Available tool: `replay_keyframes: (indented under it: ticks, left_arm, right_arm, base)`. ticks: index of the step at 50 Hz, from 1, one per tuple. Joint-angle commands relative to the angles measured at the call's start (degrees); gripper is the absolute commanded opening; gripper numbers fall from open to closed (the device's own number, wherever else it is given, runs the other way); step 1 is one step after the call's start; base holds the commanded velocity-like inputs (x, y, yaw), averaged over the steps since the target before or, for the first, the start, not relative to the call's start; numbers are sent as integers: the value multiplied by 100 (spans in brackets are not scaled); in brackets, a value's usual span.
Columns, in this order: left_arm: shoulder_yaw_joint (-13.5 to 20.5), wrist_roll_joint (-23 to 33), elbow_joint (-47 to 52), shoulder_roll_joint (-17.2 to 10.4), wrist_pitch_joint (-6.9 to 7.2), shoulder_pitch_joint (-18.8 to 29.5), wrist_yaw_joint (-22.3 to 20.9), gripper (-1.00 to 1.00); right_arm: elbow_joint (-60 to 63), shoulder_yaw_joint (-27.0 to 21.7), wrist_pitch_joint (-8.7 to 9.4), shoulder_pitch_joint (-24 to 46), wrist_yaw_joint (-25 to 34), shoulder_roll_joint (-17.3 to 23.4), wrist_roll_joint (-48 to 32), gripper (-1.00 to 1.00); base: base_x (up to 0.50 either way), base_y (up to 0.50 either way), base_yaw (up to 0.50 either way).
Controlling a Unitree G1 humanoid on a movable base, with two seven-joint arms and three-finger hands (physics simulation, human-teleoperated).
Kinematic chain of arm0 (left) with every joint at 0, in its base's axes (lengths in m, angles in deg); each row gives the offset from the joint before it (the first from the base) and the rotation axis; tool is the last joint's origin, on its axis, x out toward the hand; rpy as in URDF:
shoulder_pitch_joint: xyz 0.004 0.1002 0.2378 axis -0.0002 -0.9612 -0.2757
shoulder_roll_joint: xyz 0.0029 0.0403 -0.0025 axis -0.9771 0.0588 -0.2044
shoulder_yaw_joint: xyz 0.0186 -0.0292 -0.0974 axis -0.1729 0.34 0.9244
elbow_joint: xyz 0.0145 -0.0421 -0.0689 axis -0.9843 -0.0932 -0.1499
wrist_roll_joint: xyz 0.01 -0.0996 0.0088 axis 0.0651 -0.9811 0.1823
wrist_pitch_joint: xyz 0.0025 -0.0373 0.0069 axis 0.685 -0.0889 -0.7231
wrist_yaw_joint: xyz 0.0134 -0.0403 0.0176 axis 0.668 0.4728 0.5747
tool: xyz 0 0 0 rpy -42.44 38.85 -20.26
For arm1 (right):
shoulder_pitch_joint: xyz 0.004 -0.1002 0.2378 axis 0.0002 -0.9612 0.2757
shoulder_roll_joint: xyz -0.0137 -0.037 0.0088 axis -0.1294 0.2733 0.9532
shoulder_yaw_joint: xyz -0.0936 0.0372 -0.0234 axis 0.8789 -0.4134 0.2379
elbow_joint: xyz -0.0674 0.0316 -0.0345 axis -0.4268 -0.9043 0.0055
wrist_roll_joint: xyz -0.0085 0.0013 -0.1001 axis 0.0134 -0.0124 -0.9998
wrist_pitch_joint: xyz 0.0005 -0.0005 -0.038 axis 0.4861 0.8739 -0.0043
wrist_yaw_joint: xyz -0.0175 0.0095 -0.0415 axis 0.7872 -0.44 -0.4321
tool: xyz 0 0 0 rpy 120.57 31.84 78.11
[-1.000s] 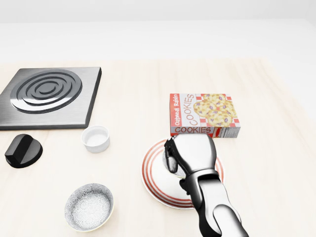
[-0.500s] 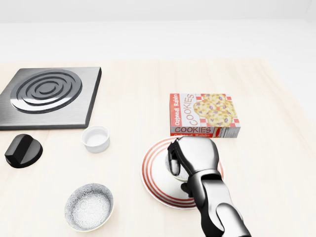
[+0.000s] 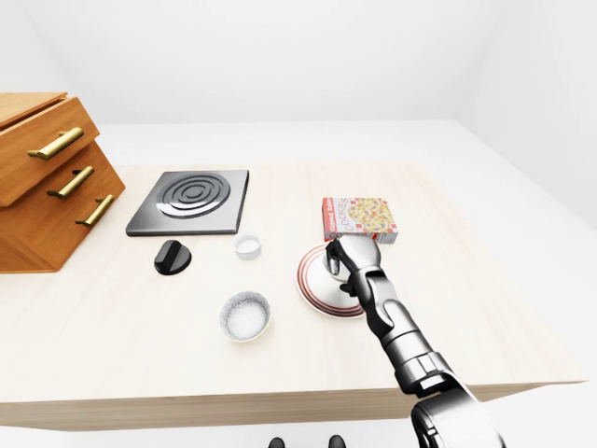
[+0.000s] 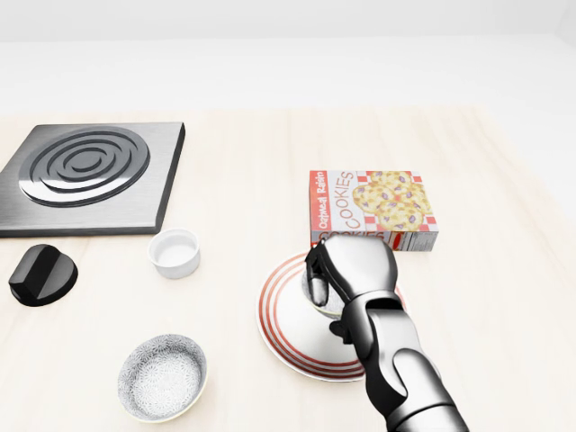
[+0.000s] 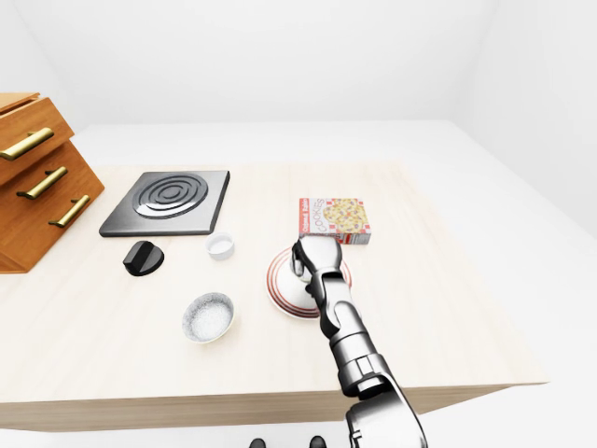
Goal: Pick the akita bowl next to the plate and place it on the plate.
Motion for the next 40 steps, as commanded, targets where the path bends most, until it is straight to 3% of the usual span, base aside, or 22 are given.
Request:
replay_keyframes:
  ticks: [1, 16, 40]
  left_arm:
    - [-9, -3, -44, -8, 0, 5, -11, 100]
    - [-12, -18, -11, -11, 0, -4, 10, 100]
    - [10, 0, -7, -10, 0, 4, 4, 100]
  right_arm:
    - [-429, -43, -57, 322, -68, 37, 9, -100]
    - [-658, -39, -33, 462, 33, 57, 35, -100]
    - [-1227, -49, -130, 675, -278, 80, 180, -100]
  base:
    - [0, 0, 0]
    - [0, 0, 0]
    - [0, 0, 0]
